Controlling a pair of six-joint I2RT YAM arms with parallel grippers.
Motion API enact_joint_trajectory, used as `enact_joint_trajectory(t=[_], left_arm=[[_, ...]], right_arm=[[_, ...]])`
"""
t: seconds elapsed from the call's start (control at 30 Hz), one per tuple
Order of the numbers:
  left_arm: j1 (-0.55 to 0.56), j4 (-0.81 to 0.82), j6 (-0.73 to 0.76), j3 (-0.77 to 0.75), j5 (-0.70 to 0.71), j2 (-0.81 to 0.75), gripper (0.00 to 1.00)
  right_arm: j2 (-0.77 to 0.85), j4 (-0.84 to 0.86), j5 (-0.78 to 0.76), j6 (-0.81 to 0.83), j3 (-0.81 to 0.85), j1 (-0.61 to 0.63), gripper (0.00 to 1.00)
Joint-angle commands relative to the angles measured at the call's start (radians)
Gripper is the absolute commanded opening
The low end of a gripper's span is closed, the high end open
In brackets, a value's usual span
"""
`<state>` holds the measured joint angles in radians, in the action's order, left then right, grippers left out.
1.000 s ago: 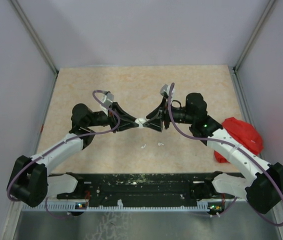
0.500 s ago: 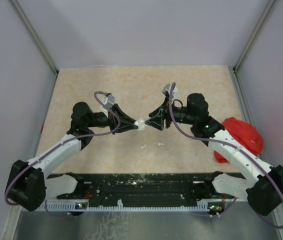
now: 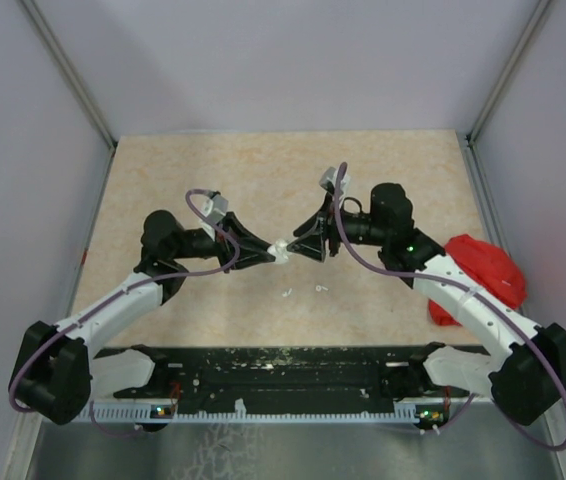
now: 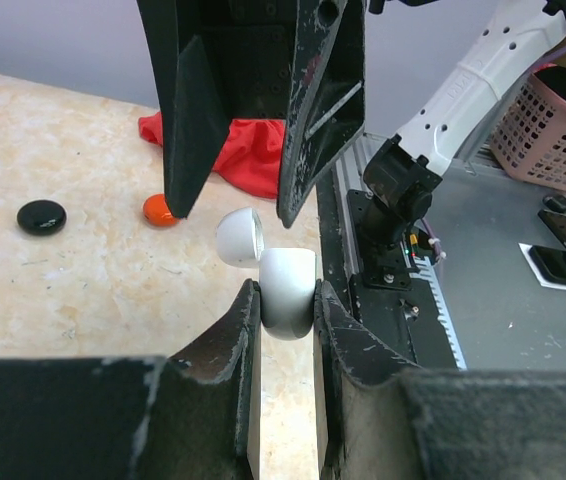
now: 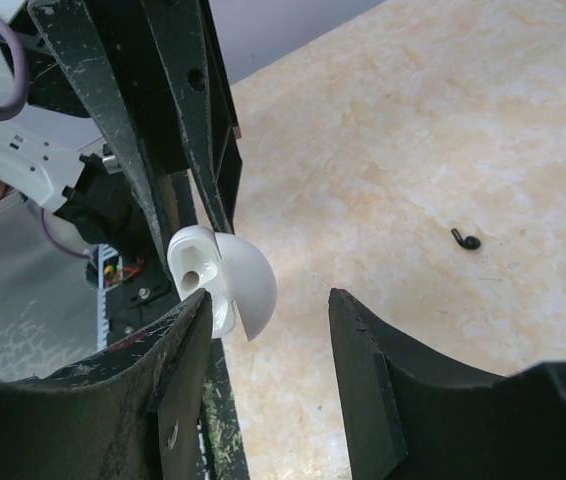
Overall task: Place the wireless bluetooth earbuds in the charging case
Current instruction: Open the charging case.
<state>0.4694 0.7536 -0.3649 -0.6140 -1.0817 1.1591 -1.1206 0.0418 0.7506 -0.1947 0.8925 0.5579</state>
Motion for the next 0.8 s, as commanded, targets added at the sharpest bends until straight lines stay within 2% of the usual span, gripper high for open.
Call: enact_joint_trajectory(t=[0.0, 0.27, 0.53, 0.6, 0.77], left_arm=[[0.004, 0.067, -0.011, 0.01, 0.003, -0.013, 0.01], [0.004, 0.171, -0.087, 0.028, -0.016, -0.002, 0.01], [0.005, 0.168, -0.091, 0.024, -0.032, 0.005, 0.02], [0.005, 0.129, -0.074, 0.016, -0.03, 0.003, 0.05], [0.006, -0.065, 0.014, -0.029, -0.029, -0.009, 0.24]], right_arm=[[-0.021, 0.08, 0.109, -0.018, 0.047, -0.003, 0.5], [-0.062, 0.119, 0.154, -0.026, 0.046, 0.014, 0.46], [-0.061, 0.127, 0.182, -0.014, 0.047, 0.016, 0.23], [-0.057, 0.104, 0.167, 0.002, 0.055, 0.018, 0.17], [-0.034, -0.014, 0.11, 0.1, 0.085, 0.017, 0.08]])
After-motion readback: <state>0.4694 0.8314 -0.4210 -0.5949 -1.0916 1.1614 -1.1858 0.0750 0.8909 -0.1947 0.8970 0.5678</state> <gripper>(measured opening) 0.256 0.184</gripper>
